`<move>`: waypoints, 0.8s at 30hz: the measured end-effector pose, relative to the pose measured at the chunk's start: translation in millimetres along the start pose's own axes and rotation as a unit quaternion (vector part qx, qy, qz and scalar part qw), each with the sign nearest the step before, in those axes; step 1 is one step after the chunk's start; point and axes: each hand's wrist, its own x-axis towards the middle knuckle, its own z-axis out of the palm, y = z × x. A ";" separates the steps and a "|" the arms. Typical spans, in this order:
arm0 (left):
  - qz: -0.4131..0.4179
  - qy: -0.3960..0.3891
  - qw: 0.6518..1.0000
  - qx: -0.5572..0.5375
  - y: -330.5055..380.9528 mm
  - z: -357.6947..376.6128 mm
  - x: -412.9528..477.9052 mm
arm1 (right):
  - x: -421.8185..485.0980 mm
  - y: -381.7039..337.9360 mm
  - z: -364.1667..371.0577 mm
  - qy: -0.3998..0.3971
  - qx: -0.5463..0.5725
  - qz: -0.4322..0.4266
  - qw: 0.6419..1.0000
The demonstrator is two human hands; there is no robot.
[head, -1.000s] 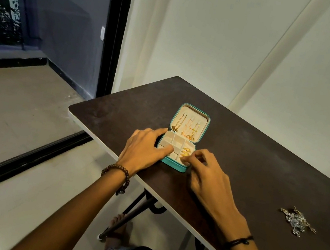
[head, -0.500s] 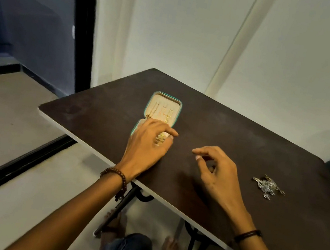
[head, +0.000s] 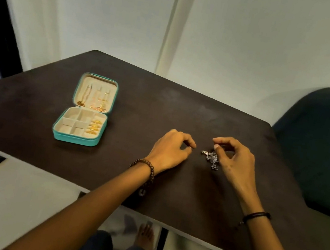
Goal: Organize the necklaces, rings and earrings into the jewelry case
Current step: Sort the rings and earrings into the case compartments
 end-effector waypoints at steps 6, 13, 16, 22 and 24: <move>-0.027 -0.019 0.996 -0.082 -0.1 30.8 49.9 | 34.9 34.0 -9.8 -0.063 -0.084 0.063 0.993; -0.010 -0.012 0.995 -0.097 -3.4 42.3 84.0 | 61.2 39.1 0.1 -0.142 -0.113 0.065 0.981; -0.005 -0.003 0.993 -0.115 -8.5 43.3 89.5 | 59.4 47.9 -0.8 -0.129 -0.091 0.041 0.987; 0.009 -0.003 0.991 -0.133 -12.2 46.2 92.2 | 54.3 50.8 -9.5 -0.081 0.000 0.065 0.995; 0.014 -0.002 0.992 -0.126 -11.3 47.1 91.5 | 53.2 50.6 -15.0 -0.098 -0.008 0.068 0.993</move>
